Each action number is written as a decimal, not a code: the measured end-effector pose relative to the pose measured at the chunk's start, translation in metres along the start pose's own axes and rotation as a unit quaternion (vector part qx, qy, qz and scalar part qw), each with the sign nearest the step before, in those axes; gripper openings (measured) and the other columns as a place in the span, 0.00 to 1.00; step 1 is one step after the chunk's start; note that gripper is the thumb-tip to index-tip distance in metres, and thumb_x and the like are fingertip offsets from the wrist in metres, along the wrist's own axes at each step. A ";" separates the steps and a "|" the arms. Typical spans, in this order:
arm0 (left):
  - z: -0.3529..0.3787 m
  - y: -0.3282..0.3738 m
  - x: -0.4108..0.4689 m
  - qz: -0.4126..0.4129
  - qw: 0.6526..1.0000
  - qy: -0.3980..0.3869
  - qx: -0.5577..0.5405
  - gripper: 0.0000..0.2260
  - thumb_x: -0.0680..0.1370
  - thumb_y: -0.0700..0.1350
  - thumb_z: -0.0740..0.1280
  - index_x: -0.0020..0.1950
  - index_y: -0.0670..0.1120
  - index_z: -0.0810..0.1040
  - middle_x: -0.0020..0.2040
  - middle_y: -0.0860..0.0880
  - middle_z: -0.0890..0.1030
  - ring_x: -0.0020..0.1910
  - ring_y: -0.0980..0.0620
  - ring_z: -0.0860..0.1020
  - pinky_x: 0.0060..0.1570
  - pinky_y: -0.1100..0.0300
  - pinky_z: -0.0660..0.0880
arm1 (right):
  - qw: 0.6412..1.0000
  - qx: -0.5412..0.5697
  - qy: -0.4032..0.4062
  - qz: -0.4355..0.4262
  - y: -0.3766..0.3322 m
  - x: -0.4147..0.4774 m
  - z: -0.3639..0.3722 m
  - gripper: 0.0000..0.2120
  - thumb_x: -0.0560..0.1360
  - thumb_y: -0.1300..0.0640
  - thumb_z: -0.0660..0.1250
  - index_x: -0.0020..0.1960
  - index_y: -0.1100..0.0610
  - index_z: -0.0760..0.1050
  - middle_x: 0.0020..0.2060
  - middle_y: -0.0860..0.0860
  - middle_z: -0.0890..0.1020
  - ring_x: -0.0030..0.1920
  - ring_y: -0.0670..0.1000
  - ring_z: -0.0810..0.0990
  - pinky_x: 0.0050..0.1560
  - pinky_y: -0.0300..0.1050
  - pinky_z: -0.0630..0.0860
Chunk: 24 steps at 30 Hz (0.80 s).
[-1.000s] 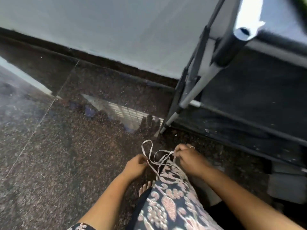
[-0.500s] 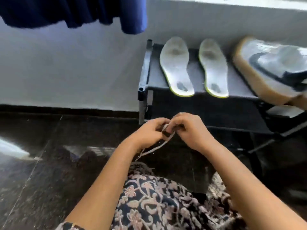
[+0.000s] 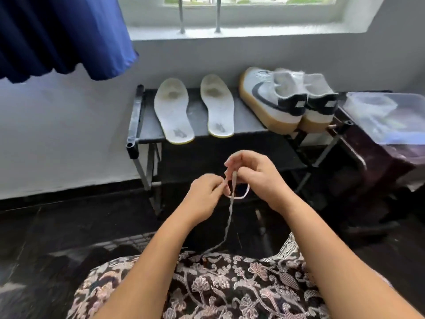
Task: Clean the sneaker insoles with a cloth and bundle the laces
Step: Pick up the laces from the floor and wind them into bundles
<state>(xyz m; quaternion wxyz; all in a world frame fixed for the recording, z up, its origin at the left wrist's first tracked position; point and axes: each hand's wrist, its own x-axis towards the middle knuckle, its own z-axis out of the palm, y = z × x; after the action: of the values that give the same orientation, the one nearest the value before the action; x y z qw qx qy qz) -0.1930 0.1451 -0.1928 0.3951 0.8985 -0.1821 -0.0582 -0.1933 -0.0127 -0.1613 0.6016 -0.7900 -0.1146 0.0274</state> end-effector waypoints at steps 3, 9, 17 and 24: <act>-0.008 0.003 0.014 -0.010 1.000 -0.010 -0.006 0.10 0.80 0.44 0.60 0.43 0.46 0.78 0.45 0.52 0.79 0.47 0.55 0.75 0.51 0.60 0.70 | 0.994 0.100 -0.006 0.035 -0.001 0.019 -0.007 0.14 0.71 0.70 0.56 0.44 0.59 0.78 0.33 0.53 0.80 0.36 0.52 0.80 0.39 0.44 0.78; -0.028 -0.023 0.032 -0.111 0.988 -0.009 -0.107 0.10 0.81 0.44 0.58 0.41 0.47 0.74 0.35 0.52 0.80 0.33 0.54 0.79 0.40 0.60 0.74 | 0.981 -0.189 0.029 0.021 0.022 0.046 -0.015 0.03 0.71 0.55 0.73 0.43 0.50 0.80 0.29 0.45 0.76 0.30 0.40 0.71 0.35 0.30 0.68; -0.033 -0.023 0.031 -0.123 0.986 -0.007 -0.115 0.11 0.80 0.47 0.60 0.40 0.48 0.76 0.29 0.53 0.71 0.26 0.58 0.66 0.27 0.66 0.65 | 0.937 -0.346 -0.054 0.013 0.034 0.049 -0.013 0.04 0.71 0.55 0.72 0.39 0.48 0.80 0.32 0.46 0.74 0.35 0.44 0.72 0.34 0.32 0.66; -0.038 -0.006 0.028 -0.130 0.898 -0.040 -0.418 0.11 0.82 0.45 0.58 0.42 0.45 0.73 0.27 0.53 0.68 0.20 0.59 0.62 0.21 0.69 0.58 | 0.917 -0.395 0.010 0.052 0.044 0.041 -0.021 0.04 0.73 0.55 0.69 0.40 0.53 0.78 0.33 0.44 0.72 0.36 0.44 0.71 0.36 0.38 0.64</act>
<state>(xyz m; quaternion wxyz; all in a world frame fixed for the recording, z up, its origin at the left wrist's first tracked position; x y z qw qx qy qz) -0.1563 0.1645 -0.1705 0.7155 0.6633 -0.0386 -0.2156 -0.1431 -0.0341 -0.1935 0.2400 -0.9683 -0.0690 0.0034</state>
